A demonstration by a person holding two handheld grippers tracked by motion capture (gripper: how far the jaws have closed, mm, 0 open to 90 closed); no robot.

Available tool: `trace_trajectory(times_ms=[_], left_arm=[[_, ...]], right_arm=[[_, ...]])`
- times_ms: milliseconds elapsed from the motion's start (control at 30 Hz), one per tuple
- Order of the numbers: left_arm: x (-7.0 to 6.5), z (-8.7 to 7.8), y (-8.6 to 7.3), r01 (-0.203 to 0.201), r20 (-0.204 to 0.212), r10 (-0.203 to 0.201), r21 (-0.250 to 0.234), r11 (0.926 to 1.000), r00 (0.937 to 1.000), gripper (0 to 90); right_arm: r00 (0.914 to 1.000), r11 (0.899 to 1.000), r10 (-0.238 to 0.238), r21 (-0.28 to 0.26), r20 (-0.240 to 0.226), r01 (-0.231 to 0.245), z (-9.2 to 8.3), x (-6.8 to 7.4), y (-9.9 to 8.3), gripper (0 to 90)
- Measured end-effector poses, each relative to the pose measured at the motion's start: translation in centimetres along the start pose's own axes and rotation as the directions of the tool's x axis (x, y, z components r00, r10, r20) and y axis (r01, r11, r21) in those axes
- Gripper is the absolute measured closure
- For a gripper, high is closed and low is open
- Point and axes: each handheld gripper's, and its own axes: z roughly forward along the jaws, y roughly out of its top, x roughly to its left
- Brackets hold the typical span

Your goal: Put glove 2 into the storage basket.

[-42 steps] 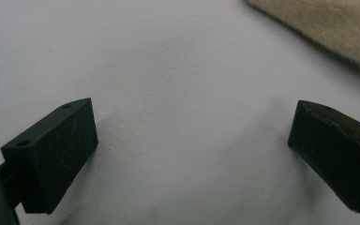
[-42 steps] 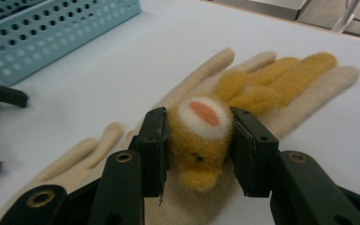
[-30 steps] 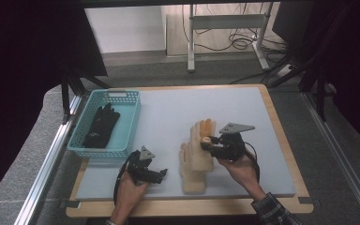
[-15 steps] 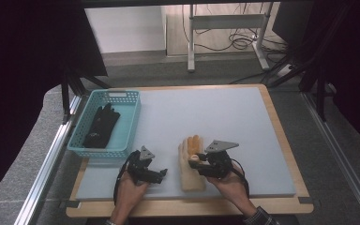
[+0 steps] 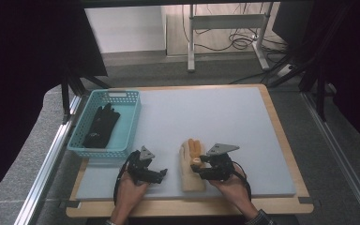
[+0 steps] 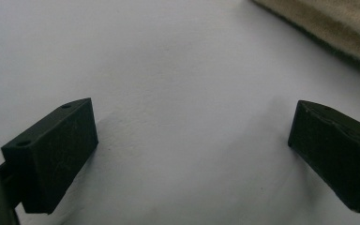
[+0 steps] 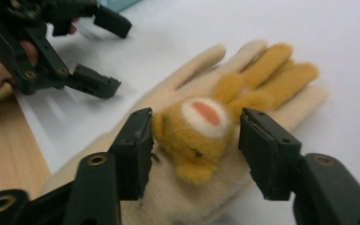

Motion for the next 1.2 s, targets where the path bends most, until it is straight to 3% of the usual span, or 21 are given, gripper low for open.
trace_trajectory(times_ms=[167, 300, 467, 633, 767, 933, 1200], left_arm=[[0.0, 0.0, 0.0, 0.002, 0.0, -0.002, -0.001, 1.0, 1.0, 1.8], [0.0, 0.0, 0.0, 0.001, 0.001, -0.001, 0.001, 1.0, 1.0, 1.8], [0.0, -0.1, 0.0, 0.008, 0.001, -0.008, 0.0, 1.0, 1.0, 2.1], [0.1, -0.4, -0.1, 0.015, -0.002, -0.015, -0.004, 0.9999, 0.9999, 4.0], [0.1, -0.8, -0.6, 0.009, -0.021, -0.009, 0.007, 0.9999, 0.9997, 3.7], [0.5, -1.4, -1.2, 0.022, -0.044, -0.022, 0.003, 0.9998, 0.9988, 3.3], [0.9, -1.5, -1.5, 0.034, -0.039, -0.034, 0.003, 0.9994, 0.9987, 0.9]], right_arm=[[0.9998, 0.999, 0.005, -0.037, 0.017, -0.004, -1.7, -1.6, 0.5, 41.4], [0.9986, 1.0, 0.013, -0.021, 0.051, -0.012, -2.5, -3.3, -0.1, 42.5], [0.9984, 1.0, -0.006, 0.02, 0.055, 0.005, -2.2, -4.1, -2.0, 57.0], [0.9998, 0.999, -0.013, 0.038, 0.016, 0.012, -2.1, -4.0, -3.3, 76.4], [0.9995, 0.999, -0.027, 0.035, -0.016, 0.028, -2.4, -3.5, -3.9, 86.4], [0.9969, 0.997, -0.061, 0.044, -0.049, 0.063, -2.4, -2.6, -4.5, 88.4], [0.9935, 0.994, -0.087, 0.062, -0.075, 0.091, -1.5, -1.6, -4.7, 88.4]])
